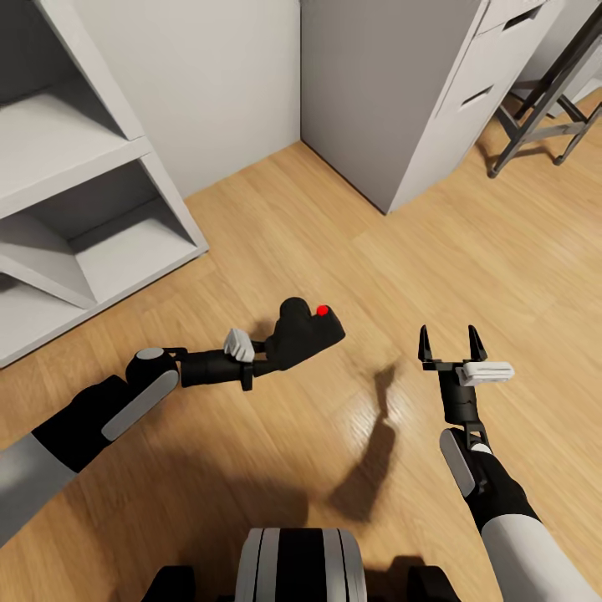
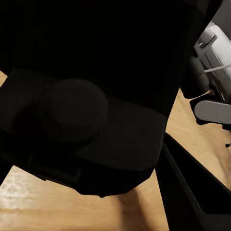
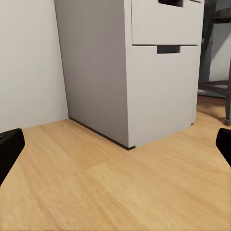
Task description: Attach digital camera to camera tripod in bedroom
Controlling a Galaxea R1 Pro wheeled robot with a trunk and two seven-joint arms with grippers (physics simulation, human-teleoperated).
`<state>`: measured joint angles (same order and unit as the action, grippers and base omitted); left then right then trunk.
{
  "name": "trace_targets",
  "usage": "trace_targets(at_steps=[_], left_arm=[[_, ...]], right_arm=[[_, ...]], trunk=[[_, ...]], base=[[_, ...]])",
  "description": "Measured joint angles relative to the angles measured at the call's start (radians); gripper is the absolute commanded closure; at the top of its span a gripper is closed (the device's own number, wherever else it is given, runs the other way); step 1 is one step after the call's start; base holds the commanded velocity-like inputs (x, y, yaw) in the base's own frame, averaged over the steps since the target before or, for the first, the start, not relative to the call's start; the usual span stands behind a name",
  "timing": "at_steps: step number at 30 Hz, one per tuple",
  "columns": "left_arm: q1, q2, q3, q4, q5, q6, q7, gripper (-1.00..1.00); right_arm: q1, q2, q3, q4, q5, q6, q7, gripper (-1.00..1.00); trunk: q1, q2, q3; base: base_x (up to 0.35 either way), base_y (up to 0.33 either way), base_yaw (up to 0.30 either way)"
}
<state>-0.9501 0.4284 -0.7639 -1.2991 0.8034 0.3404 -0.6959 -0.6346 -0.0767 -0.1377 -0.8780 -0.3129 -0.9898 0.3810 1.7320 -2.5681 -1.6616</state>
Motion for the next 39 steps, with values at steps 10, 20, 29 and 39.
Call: trace_targets(at_steps=[10, 20, 29, 39], left_arm=[[0.000, 0.001, 0.004, 0.004, 0.124, 0.037, -0.018, 1.00], [0.000, -0.003, 0.029, -0.010, 0.158, 0.247, -0.021, 1.00], [0.000, -0.001, 0.032, -0.039, 0.160, 0.259, -0.023, 1.00], [0.000, -0.001, 0.031, -0.060, 0.158, 0.261, -0.024, 1.00]], right_arm=[[0.000, 0.000, 0.000, 0.000, 0.000, -0.001, 0.000, -1.00], [0.000, 0.000, 0.000, 0.000, 0.001, 0.000, 0.001, -1.00], [0.005, 0.000, -0.001, 0.011, 0.003, 0.004, 0.001, -1.00], [0.006, 0.000, -0.001, 0.025, 0.003, 0.005, 0.002, -1.00]], trunk=[[0.000, 0.000, 0.009], [0.000, 0.000, 0.021], [0.000, 0.000, 0.035], [0.000, 0.000, 0.050]], base=[[0.000, 0.000, 0.000], [0.000, 0.000, 0.000], [0.000, 0.000, 0.000], [0.000, 0.000, 0.000]])
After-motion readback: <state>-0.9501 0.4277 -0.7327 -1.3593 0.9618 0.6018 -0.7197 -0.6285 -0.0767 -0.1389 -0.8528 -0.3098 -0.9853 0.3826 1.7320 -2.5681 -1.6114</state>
